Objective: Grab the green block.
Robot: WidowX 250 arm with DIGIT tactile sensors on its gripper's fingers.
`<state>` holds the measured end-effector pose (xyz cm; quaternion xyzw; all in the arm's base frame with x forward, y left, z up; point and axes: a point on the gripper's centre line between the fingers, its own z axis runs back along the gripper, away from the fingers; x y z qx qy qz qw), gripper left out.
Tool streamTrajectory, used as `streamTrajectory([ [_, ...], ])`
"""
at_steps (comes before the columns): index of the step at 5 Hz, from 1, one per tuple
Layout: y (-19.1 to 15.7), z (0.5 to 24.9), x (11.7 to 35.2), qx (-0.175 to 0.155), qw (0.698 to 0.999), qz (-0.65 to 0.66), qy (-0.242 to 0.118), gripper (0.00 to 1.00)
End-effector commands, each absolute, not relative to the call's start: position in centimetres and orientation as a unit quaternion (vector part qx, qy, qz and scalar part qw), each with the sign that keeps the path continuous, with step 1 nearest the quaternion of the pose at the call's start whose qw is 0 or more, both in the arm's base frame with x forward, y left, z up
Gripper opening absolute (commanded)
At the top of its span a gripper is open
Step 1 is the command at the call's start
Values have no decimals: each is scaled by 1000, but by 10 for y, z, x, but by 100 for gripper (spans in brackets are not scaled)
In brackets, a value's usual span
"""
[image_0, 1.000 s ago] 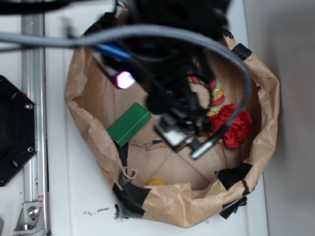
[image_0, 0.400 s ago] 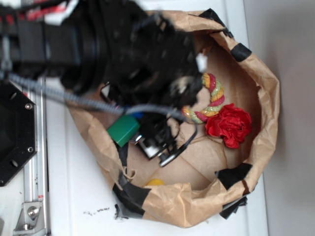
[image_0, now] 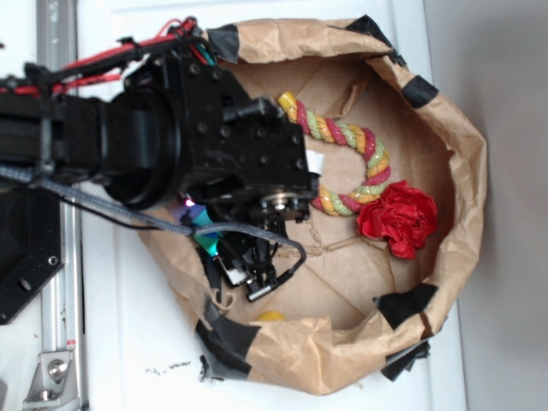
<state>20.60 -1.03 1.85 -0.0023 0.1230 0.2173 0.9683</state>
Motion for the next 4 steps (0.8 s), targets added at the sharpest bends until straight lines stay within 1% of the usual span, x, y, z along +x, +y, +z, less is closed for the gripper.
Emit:
streamTrajectory([
  [1,-6,15,193,53,977,180,103,0],
  [2,-3,18,194,47,976,187,104,0],
  [3,2,17,197,48,975,191,107,0],
  [4,6,24,200,47,977,183,98,0],
])
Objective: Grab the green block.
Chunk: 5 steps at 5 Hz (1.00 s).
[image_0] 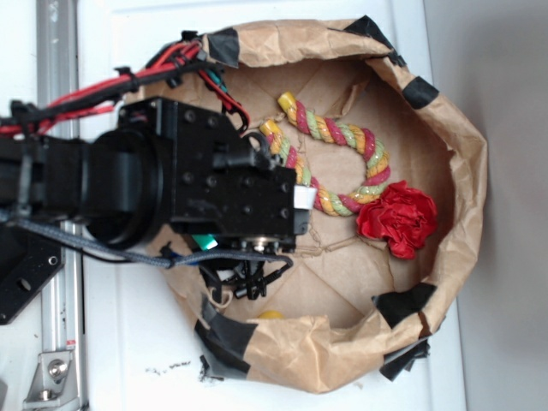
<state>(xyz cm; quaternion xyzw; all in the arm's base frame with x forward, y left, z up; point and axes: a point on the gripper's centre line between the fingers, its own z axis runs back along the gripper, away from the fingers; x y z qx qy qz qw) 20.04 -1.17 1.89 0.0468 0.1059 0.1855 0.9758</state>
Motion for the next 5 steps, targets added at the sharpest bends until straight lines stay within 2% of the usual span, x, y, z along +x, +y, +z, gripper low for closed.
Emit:
streamTrajectory([
  [1,9,65,214,52,988,132,61,0],
  [2,17,117,230,58,993,100,-11,0],
  [3,20,168,234,71,995,58,-43,0],
  [4,19,179,228,89,994,5,-62,0],
  [5,19,179,230,67,995,-9,-74,0],
])
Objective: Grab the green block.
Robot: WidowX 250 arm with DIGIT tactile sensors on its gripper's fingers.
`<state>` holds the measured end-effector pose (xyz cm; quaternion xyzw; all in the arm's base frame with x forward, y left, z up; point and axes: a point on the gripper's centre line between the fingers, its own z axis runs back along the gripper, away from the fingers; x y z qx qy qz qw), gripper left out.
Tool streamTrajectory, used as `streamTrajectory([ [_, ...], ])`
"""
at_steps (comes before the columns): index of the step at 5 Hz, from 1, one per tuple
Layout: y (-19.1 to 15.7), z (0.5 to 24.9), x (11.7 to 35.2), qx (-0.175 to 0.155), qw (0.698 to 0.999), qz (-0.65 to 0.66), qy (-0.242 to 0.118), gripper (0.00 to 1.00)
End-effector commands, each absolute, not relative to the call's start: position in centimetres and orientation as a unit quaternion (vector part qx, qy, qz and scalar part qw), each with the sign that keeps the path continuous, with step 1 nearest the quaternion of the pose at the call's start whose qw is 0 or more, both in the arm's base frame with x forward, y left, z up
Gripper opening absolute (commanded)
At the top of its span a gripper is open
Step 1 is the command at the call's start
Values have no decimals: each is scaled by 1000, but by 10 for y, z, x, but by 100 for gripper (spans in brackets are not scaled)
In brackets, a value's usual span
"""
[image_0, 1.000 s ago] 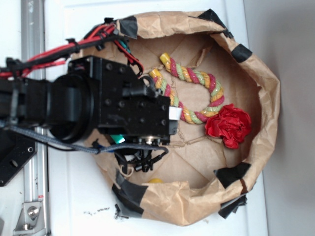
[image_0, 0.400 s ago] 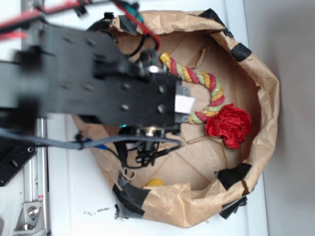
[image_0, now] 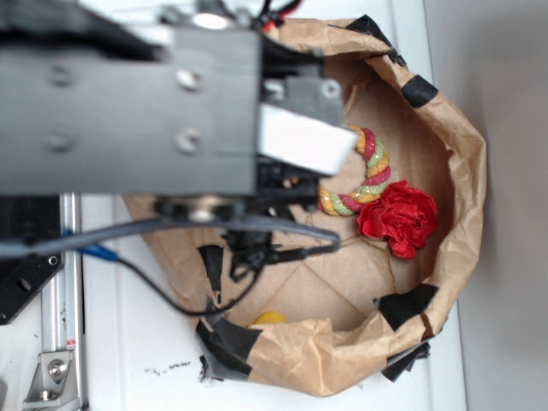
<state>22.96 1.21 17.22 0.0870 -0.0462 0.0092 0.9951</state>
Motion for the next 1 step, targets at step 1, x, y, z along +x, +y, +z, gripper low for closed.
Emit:
streamTrajectory([
  [1,19,177,233,68,996,-3,-63,0],
])
